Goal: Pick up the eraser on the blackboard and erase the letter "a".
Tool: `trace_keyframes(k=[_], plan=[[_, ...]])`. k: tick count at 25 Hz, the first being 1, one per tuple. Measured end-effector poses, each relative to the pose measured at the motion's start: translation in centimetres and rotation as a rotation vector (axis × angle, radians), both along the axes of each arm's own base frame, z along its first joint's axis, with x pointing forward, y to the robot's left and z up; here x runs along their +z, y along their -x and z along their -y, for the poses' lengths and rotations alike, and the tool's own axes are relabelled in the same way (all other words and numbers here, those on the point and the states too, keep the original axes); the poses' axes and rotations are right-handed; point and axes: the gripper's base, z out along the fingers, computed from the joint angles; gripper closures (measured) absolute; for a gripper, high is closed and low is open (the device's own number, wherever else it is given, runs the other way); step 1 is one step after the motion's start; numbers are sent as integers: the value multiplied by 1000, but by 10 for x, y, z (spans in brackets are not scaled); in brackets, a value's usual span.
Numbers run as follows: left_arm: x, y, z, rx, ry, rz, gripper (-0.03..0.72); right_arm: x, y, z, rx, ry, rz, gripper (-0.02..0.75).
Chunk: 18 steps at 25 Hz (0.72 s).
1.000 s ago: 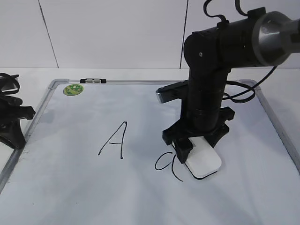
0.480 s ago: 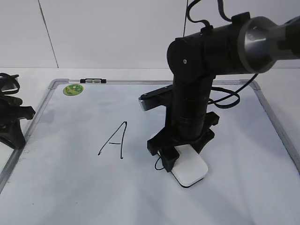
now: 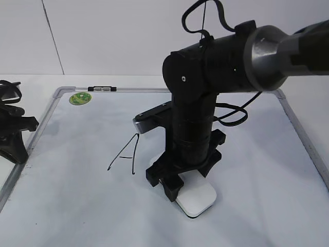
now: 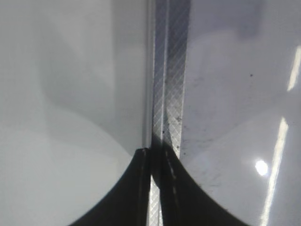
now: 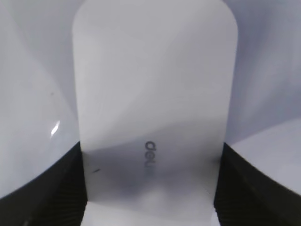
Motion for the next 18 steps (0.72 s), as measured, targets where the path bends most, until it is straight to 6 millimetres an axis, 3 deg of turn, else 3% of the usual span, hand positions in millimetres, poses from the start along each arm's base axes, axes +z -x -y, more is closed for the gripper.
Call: trace_keyframes(k=[18], plan=[[0,0,0,0,0,0,667,1,-3,6,-50,74,30,178]])
